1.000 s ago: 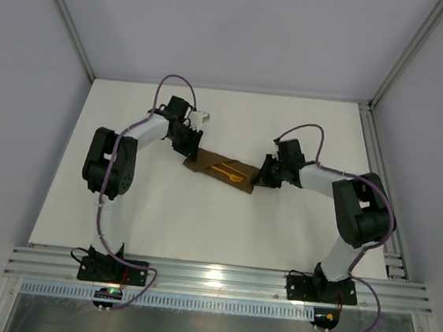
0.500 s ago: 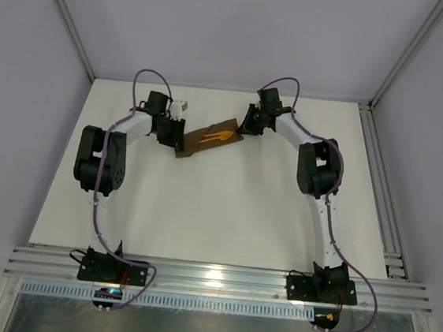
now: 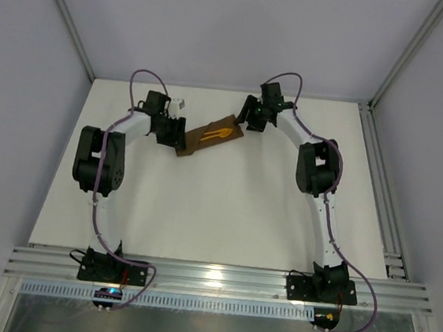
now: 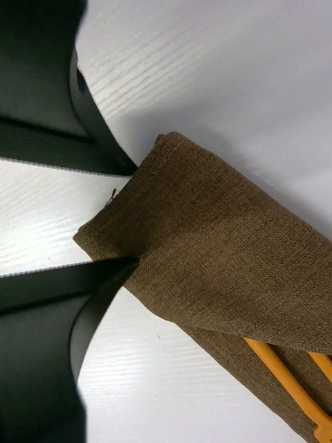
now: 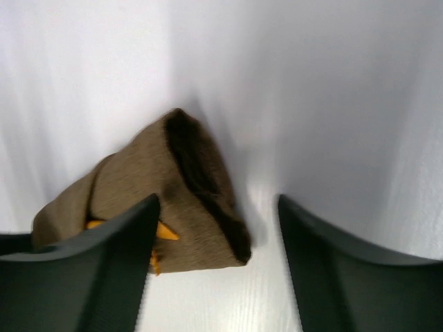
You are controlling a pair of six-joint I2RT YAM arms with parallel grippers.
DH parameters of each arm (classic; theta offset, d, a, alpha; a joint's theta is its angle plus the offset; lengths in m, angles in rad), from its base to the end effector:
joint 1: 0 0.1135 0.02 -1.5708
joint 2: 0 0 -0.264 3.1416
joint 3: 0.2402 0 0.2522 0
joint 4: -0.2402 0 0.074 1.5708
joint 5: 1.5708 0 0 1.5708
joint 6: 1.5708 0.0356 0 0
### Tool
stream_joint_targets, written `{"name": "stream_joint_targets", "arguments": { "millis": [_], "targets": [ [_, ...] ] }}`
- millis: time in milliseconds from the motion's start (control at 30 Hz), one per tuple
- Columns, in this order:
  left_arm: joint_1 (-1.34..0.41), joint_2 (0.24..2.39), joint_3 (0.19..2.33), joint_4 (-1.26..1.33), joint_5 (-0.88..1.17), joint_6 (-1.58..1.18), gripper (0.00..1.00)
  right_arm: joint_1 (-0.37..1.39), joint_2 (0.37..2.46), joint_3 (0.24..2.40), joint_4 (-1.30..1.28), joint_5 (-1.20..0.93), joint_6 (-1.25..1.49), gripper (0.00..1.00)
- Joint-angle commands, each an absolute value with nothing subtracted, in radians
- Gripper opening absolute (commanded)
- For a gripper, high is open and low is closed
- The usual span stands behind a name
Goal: Fold the napkin into a case and place the utensils inside
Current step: Move the smaller rectangle-folded napkin to the corner of the board, then reset both arms
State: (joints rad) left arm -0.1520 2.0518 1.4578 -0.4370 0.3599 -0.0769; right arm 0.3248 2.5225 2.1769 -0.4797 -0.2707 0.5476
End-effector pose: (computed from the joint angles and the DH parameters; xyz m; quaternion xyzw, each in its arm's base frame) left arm 0.4270 -0.0781 0.1681 0.0833 0.9458 -0.2013 0.2409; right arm 0.5270 0.1875 0.1606 0.0538 0.9226 0.2664 0.2740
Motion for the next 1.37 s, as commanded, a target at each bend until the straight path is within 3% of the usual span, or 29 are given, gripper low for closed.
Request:
{"name": "stream_joint_targets", "arguments": {
  "millis": [0,67,133,167,367,600,833,967,1333],
  "targets": [
    [-0.130,1.948,1.451,-0.390,0.365,-0.106,0.61,0.305,2.381,2.226,-0.462,-0.212,0.503,0.80],
    [-0.129,1.927,1.457,-0.397,0.362,-0.106,0.70,0.292,2.324,2.230,-0.465,-0.186,0.485,0.99],
    [-0.129,1.896,1.469,-0.411,0.359,-0.106,0.94,0.282,2.286,2.229,-0.479,-0.150,0.447,0.99],
    [-0.129,1.887,1.473,-0.417,0.354,-0.106,0.99,0.275,2.246,2.226,-0.483,-0.140,0.434,0.99],
    [-0.117,1.780,1.482,-0.475,0.308,-0.094,0.99,0.221,2.056,2.114,-0.528,-0.048,0.312,0.99],
    [-0.042,1.602,1.407,-0.538,0.180,-0.006,0.99,0.056,1.747,1.800,-0.633,0.073,0.238,0.99],
    [0.184,1.517,1.342,-0.630,0.195,0.049,0.99,-0.147,1.490,1.498,-0.700,0.187,0.195,0.99],
    [0.270,1.467,1.283,-0.626,0.183,0.067,0.99,-0.198,1.384,1.309,-0.643,0.219,0.187,0.99],
    [0.325,1.361,1.152,-0.644,0.179,0.127,0.99,-0.201,1.282,1.163,-0.569,0.244,0.195,1.00]
  ]
}}
